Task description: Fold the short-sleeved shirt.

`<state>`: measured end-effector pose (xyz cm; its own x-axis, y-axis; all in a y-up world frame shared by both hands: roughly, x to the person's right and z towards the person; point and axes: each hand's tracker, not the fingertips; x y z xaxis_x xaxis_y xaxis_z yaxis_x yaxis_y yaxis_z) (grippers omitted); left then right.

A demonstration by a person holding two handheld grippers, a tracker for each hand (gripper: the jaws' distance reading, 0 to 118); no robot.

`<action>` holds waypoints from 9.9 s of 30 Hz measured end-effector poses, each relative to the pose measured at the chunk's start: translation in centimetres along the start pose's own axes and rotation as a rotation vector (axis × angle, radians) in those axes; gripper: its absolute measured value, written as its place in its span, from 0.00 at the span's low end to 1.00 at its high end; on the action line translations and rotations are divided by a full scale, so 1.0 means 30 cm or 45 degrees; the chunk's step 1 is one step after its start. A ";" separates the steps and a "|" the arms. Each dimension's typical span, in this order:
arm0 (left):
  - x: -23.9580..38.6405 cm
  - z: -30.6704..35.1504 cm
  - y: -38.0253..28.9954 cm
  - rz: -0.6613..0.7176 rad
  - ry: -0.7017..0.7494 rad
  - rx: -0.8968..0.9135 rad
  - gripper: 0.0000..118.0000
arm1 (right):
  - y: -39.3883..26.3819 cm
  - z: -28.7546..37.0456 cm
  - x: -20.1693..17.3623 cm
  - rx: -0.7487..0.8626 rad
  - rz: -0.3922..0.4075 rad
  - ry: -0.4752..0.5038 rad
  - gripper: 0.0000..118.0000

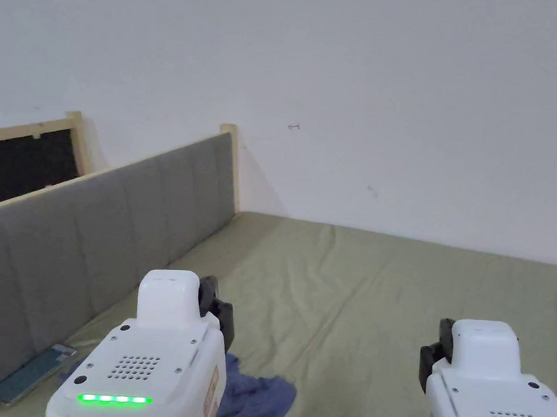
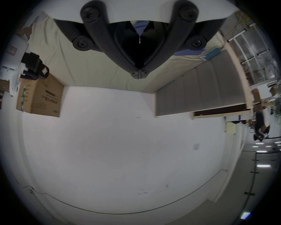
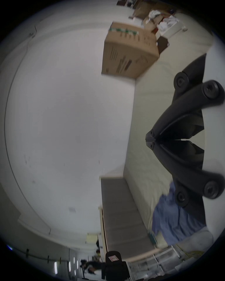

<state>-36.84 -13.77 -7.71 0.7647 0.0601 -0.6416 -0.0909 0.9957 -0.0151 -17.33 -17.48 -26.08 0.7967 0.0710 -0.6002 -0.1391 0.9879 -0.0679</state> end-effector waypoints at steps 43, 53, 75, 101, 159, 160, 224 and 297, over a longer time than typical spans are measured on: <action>-0.400 -0.742 -0.669 0.151 0.187 -1.148 0.95 | -0.231 -0.187 -0.214 -0.371 0.098 0.221 0.00; -0.334 -0.828 -0.782 0.032 0.164 -1.295 0.85 | -0.295 -0.222 -0.210 -0.481 0.142 0.232 0.00; -0.375 -0.791 -0.469 0.243 0.038 -1.166 0.07 | -0.299 -0.198 -0.050 -0.539 0.001 0.125 0.00; 1.038 -0.475 -0.112 -0.131 -1.125 -0.851 0.07 | -0.207 0.216 0.739 -0.366 -0.266 -0.653 0.00; 0.454 -1.353 -0.790 -0.075 -0.292 -1.503 0.71 | -0.518 -0.034 0.631 -0.801 -0.225 -0.453 0.00; 0.452 -1.339 -0.799 -0.170 -0.282 -1.420 0.68 | -0.521 -0.031 0.638 -0.805 -0.225 -0.456 0.00; 0.244 -0.861 0.245 -0.251 -0.334 -0.706 0.04 | 0.381 -0.377 1.250 -0.585 -0.532 -0.170 0.01; -0.040 -0.636 -0.517 -0.425 -0.169 -0.896 0.04 | -0.451 -0.108 0.781 -1.026 -0.463 -0.246 0.01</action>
<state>-48.53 -30.61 -21.35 0.8883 -0.1825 -0.4214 -0.1915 0.6868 -0.7011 1.31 -29.63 -41.80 0.9467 -0.1330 -0.2932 -0.1713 0.5630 -0.8085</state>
